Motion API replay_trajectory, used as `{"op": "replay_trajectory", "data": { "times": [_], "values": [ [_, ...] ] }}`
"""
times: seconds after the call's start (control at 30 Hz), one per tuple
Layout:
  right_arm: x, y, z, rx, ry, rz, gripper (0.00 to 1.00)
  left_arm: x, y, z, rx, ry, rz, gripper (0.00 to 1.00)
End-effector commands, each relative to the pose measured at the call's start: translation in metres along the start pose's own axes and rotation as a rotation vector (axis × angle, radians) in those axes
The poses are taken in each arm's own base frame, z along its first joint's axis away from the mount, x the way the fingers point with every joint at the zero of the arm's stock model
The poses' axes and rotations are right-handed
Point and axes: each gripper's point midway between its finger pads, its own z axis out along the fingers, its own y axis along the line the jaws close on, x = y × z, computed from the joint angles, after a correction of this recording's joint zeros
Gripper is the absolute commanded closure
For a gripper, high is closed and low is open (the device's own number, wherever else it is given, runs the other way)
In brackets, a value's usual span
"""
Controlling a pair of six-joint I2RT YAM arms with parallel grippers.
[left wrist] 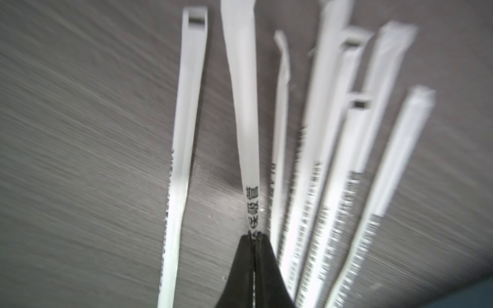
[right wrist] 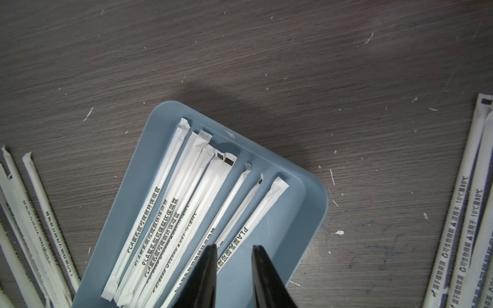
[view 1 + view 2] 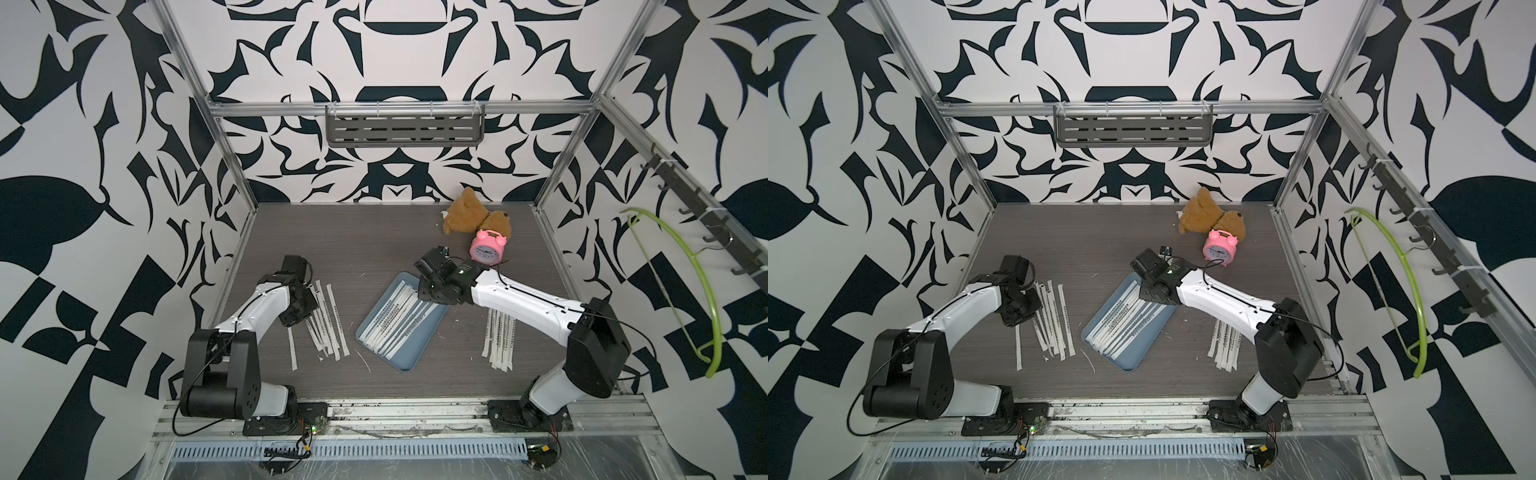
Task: Put the straws into the storage box
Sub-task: Pick up the straw from the center of the board, then place the straw in the storage box.
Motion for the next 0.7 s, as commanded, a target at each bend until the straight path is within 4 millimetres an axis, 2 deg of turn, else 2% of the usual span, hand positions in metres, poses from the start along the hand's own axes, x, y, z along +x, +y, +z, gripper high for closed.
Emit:
{"op": "replay_trajectory", "data": {
  "times": [0.0,0.13,0.27,0.4,0.53,0.6,0.67],
  "values": [
    [-0.015,0.000,-0.020,-0.024,-0.038,0.047,0.72,-0.007,-0.015,-0.029,0.040,-0.040,0.037,0.95],
    [-0.019,-0.011,-0.024,-0.005,-0.052,0.066,0.72,-0.009,-0.047,-0.050,0.130,-0.068,0.112,0.96],
    [-0.025,-0.025,-0.031,0.017,-0.067,0.080,0.72,0.007,-0.111,-0.075,0.308,-0.111,0.331,0.96],
    [-0.034,-0.046,-0.043,0.057,-0.097,0.091,0.72,0.037,-0.172,-0.102,0.444,-0.158,0.563,0.96],
    [-0.043,-0.071,-0.053,0.093,-0.123,0.115,0.72,0.079,-0.215,-0.111,0.522,-0.187,0.810,0.96],
    [-0.047,-0.085,-0.057,0.111,-0.140,0.131,0.72,0.104,-0.229,-0.108,0.533,-0.167,0.930,0.96],
    [-0.051,-0.094,-0.063,0.126,-0.157,0.138,0.72,0.124,-0.237,-0.096,0.529,-0.122,0.982,0.98]
  ]
}}
